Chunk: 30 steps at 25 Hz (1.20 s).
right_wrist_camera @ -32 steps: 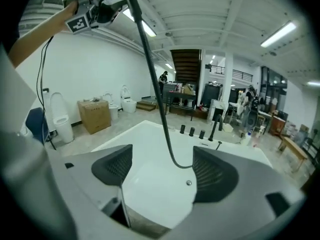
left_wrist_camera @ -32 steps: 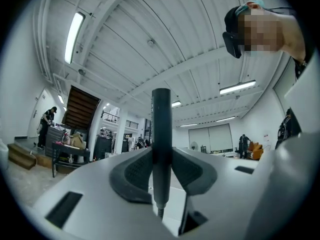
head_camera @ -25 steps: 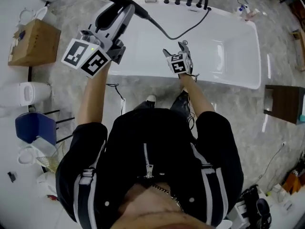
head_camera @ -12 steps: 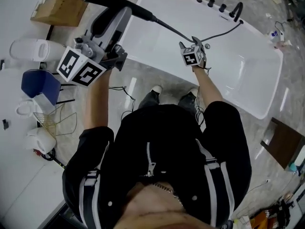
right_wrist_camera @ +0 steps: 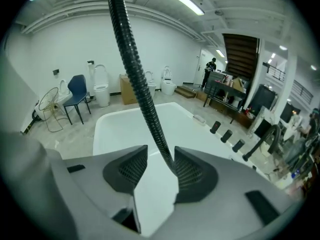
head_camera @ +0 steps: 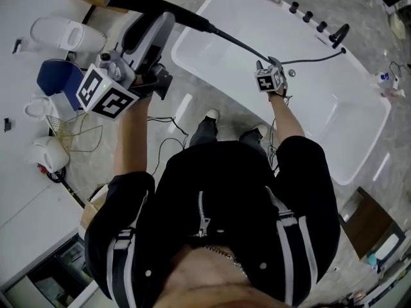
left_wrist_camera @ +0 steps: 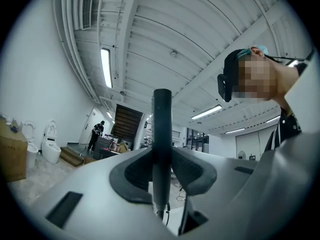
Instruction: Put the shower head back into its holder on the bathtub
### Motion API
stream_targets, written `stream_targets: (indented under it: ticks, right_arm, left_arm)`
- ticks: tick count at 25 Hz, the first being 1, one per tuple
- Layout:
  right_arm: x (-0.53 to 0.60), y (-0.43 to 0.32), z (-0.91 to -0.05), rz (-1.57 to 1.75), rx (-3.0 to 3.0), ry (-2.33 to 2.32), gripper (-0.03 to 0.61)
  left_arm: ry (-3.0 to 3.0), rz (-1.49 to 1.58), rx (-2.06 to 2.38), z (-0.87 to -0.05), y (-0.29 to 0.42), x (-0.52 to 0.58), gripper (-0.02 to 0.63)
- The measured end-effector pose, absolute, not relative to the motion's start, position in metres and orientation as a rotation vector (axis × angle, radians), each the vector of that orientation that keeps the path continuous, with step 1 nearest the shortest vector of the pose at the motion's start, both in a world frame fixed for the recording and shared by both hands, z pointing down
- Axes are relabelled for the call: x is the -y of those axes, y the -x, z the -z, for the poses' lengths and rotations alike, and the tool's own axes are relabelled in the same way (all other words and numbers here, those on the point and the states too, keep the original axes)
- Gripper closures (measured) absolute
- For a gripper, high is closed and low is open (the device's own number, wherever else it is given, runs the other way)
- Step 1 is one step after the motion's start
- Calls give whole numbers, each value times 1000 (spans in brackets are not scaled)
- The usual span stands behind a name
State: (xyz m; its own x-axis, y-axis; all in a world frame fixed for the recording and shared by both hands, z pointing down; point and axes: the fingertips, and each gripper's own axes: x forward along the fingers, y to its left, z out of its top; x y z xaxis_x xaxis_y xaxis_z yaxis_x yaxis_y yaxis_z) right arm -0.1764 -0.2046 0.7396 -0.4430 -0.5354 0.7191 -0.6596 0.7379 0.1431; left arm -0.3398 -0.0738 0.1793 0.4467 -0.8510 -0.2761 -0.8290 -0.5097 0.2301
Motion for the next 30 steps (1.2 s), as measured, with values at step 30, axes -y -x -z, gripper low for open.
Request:
stream_targets:
  ticks: [30]
  right_arm:
    - [221,-72,-572,-2,2092,-1366,512]
  left_arm:
    - [-2634,174,1474,-294,249,113,483]
